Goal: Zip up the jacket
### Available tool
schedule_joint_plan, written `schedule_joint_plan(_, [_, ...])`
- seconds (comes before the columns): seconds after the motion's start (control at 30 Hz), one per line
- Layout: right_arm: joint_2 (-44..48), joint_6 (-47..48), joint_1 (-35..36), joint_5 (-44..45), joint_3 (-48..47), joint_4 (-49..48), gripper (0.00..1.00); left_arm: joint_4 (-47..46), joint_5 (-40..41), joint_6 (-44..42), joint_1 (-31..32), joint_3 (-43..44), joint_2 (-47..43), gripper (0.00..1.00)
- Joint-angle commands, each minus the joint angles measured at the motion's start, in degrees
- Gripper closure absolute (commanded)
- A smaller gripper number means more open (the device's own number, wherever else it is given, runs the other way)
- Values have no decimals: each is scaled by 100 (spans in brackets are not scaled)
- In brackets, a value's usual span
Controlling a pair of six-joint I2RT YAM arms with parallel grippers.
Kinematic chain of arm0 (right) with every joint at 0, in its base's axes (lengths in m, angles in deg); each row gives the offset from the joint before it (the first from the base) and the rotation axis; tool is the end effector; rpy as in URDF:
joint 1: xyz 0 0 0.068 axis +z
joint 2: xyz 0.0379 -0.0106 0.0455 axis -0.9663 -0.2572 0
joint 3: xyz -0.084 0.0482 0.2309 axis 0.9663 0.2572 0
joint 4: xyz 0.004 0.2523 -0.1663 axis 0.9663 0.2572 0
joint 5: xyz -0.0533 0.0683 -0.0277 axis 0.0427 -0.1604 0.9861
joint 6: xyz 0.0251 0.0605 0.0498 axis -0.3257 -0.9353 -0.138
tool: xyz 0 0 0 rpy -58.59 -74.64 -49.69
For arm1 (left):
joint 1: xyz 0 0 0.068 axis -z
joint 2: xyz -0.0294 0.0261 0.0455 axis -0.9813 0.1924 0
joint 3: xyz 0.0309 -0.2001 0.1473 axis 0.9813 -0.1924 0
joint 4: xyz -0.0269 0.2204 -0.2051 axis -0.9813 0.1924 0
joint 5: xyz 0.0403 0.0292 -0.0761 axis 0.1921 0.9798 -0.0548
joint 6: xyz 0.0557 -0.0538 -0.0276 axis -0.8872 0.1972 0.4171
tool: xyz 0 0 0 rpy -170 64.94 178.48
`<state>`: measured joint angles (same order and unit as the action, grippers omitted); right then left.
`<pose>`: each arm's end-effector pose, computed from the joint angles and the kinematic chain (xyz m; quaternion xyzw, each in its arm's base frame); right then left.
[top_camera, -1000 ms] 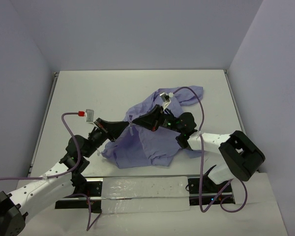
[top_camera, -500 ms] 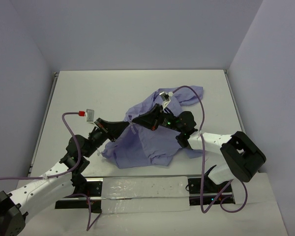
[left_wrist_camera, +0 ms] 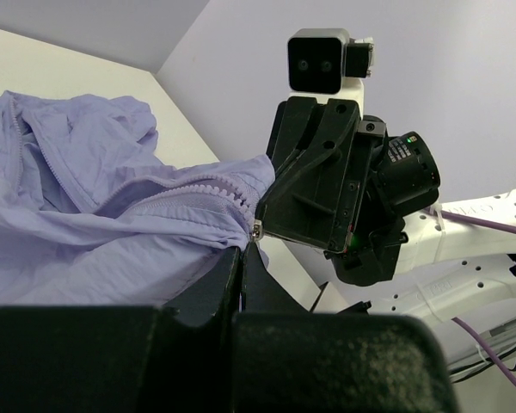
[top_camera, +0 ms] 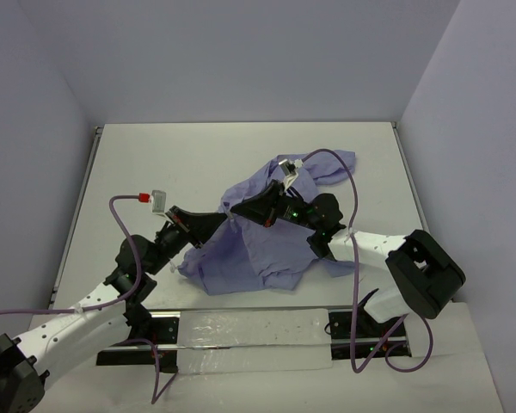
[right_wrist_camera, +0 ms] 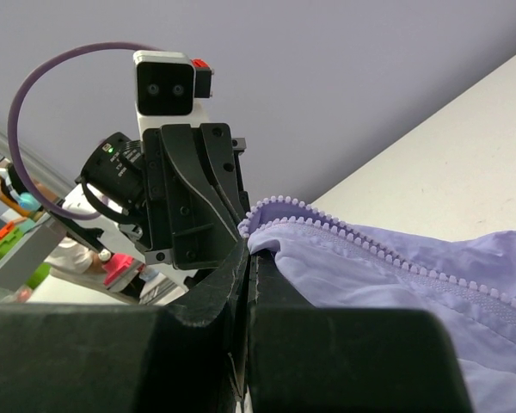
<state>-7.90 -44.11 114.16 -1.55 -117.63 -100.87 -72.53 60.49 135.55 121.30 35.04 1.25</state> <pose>0.2428 0.2503 0.2268 -0.1877 0.5641 0.6807 0.4281 0.1907 -0.1823 0.2450 0.0094 0.6215 -0.5680 0.5395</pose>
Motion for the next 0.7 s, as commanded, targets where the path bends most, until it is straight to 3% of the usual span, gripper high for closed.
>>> schedule_joint_plan(0.0, [271,90,-40,433,-372,-331,100,309,-442,-77,59,138,-38,100])
schedule_joint_plan(0.67, [499,103,-123,475,-141,-287,100,672,-655,-195,81,137,66,100])
